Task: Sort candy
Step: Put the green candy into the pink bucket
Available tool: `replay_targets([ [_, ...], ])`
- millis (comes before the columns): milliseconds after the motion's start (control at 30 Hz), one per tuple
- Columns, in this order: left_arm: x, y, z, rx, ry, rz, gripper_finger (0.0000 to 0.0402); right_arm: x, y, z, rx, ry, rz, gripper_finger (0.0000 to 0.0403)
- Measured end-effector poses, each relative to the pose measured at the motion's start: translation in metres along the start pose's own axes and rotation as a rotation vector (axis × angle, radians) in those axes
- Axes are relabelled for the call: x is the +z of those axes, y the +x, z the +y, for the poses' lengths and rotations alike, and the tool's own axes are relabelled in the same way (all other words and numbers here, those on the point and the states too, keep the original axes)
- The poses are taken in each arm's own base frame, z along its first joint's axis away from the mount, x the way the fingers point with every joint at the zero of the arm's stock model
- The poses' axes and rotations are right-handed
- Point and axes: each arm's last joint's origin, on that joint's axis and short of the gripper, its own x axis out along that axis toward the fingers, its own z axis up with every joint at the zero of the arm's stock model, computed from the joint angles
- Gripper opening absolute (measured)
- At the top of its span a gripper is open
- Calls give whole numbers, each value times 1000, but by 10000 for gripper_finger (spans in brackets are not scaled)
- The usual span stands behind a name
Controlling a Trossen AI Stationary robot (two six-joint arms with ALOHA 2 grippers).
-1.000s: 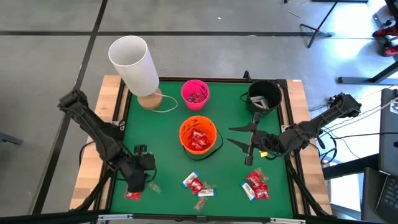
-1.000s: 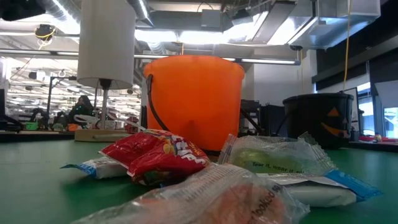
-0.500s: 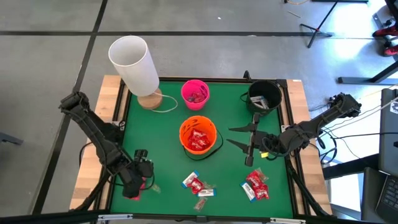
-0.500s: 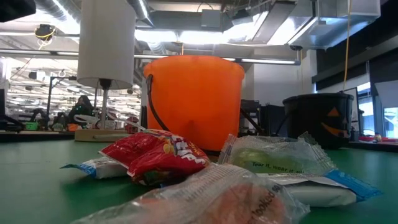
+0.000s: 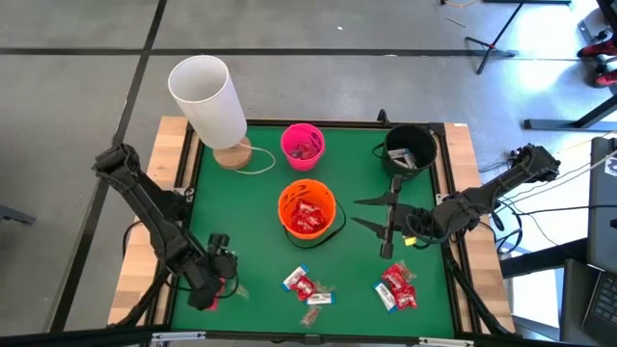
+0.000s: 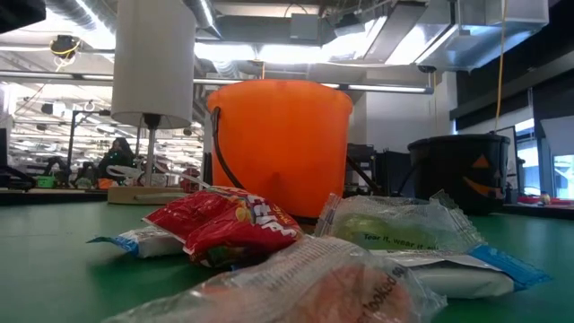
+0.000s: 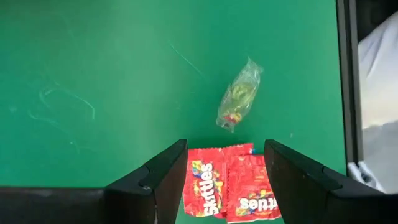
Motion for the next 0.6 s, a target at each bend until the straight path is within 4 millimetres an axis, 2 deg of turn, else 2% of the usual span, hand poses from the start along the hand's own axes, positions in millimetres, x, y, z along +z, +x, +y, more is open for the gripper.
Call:
replay_targets([
  [300, 0, 25, -8, -11, 29, 130, 202, 0, 0, 0, -1, -34, -3, 166],
  [600, 1, 27, -13, -53, -34, 126, 202, 0, 0, 0, -1, -40, -2, 166],
])
